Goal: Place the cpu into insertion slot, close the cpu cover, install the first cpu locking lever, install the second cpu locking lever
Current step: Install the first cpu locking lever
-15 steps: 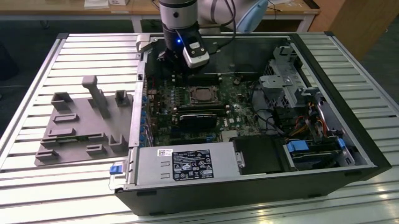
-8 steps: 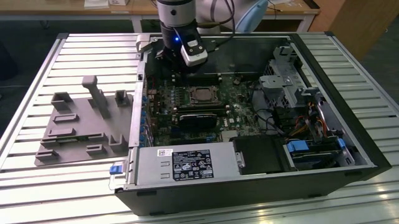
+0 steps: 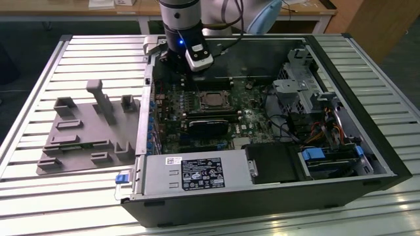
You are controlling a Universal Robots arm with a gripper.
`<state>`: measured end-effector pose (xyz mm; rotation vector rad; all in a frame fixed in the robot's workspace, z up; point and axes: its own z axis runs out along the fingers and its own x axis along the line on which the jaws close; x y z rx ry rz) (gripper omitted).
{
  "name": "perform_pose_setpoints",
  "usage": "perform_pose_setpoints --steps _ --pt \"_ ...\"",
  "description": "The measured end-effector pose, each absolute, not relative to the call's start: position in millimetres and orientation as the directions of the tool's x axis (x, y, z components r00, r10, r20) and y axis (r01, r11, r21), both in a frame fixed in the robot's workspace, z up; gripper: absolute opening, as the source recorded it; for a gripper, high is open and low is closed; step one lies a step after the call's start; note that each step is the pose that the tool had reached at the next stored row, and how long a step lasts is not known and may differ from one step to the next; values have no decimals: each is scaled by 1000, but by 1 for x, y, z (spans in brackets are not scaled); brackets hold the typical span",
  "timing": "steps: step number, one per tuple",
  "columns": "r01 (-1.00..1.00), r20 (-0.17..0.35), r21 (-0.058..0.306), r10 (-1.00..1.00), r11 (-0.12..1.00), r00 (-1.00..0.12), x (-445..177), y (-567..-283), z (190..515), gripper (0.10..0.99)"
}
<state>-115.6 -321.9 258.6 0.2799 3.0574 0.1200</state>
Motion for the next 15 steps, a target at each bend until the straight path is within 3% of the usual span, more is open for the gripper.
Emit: perform_pose_setpoints --steps 8,15 --pt "176 -39 202 188 963 -981 -122 -322 257 102" --pt "175 -30 250 188 952 -982 -124 -322 252 102"
